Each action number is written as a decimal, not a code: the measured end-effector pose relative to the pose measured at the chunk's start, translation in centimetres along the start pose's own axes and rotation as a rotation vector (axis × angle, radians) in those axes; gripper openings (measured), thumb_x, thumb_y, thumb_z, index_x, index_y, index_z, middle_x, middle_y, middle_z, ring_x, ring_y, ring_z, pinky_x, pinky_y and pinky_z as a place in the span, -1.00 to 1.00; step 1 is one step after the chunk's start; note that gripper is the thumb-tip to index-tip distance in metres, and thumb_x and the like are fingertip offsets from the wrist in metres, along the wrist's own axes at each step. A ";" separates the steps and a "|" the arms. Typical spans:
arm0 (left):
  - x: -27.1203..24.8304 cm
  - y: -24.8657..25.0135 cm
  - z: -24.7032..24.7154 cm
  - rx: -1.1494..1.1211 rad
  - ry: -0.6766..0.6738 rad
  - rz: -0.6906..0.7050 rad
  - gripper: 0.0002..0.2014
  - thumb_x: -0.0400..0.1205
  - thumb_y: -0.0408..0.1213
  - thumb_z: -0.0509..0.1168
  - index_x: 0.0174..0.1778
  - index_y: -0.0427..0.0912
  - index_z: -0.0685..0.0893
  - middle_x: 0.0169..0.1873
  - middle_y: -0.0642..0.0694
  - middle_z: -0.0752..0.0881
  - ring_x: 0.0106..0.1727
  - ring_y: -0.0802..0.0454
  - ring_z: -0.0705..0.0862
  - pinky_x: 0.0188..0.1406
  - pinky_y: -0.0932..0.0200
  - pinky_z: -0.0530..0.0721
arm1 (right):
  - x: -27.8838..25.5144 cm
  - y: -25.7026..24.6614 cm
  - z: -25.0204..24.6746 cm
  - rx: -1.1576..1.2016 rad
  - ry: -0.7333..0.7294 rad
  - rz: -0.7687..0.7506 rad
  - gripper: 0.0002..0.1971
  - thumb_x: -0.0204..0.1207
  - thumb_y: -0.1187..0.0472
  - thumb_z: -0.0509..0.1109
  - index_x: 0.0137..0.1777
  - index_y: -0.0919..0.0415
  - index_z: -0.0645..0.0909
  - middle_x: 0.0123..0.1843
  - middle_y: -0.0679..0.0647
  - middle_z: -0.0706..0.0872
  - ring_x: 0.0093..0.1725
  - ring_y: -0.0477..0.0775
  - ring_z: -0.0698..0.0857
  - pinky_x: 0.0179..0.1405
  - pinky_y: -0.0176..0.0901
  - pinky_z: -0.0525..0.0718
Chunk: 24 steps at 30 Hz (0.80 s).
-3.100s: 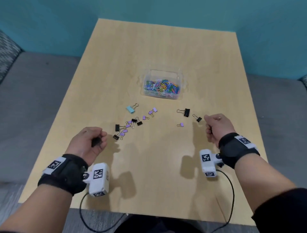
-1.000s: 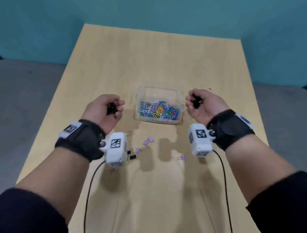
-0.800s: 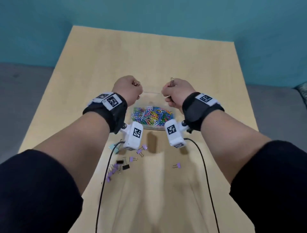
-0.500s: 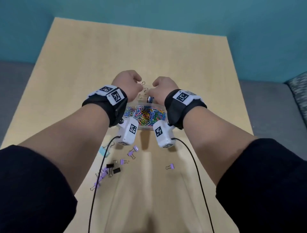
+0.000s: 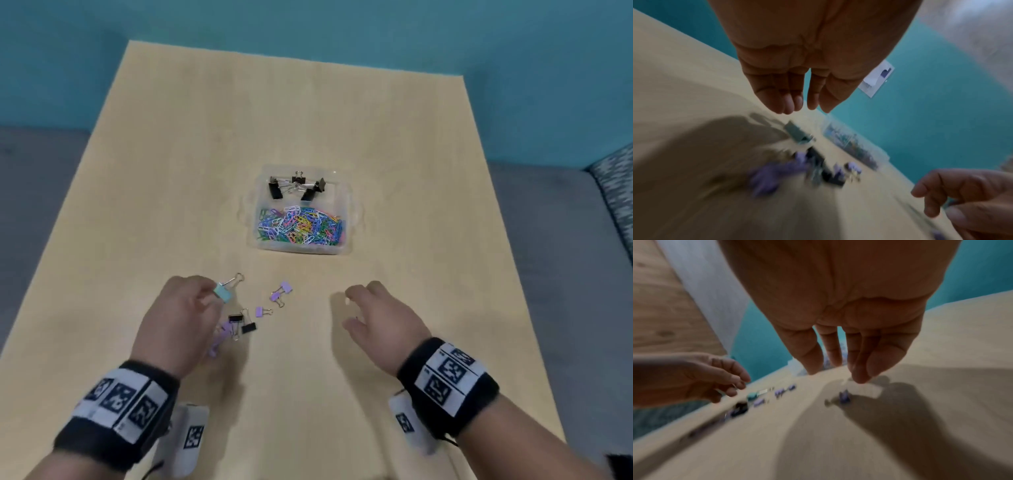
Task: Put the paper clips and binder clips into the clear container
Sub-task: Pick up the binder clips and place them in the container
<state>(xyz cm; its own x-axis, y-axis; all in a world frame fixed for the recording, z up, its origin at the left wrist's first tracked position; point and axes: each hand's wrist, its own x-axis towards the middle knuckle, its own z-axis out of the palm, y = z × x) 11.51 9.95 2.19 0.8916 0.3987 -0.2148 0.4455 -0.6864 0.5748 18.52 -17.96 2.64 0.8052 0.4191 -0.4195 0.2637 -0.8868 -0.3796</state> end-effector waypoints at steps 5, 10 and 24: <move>-5.2 -2.7 1.9 0.081 -0.085 0.028 -0.62 0.41 -0.14 0.53 0.12 -0.02 0.65 -0.05 -0.01 0.53 -0.05 -0.05 0.58 -0.05 0.07 0.55 | -1.6 0.2 3.3 -0.151 0.024 -0.022 -0.59 0.41 0.41 0.21 0.26 0.13 0.47 0.16 0.11 0.45 0.03 0.21 0.52 -0.17 -0.02 0.57; -5.9 -2.9 2.7 0.176 -0.097 0.044 -0.70 0.46 -0.30 0.42 0.10 -0.09 0.63 -0.12 -0.02 0.44 -0.16 -0.07 0.49 -0.23 0.09 0.47 | -1.9 -0.6 4.0 -0.158 0.071 -0.024 -0.72 0.37 0.53 0.13 -0.02 0.22 0.48 0.01 0.14 0.44 -0.16 0.15 0.41 -0.28 -0.10 0.29; -5.3 -2.4 2.4 0.199 -0.034 0.042 -0.93 0.48 -0.38 0.28 -0.19 -0.15 0.52 -0.35 -0.10 0.55 -0.33 -0.15 0.53 -0.39 0.00 0.53 | -0.4 -0.8 3.7 0.348 0.086 0.206 -0.84 0.41 0.36 0.24 -0.32 0.10 0.50 -0.22 0.07 0.59 -0.34 0.12 0.60 -0.35 -0.15 0.51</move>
<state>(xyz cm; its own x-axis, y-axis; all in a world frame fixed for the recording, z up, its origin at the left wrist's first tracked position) 5.93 8.05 0.08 0.9105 0.3488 -0.2219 0.4120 -0.8100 0.4173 16.06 -16.70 0.04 0.8676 0.2086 -0.4514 -0.0912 -0.8256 -0.5568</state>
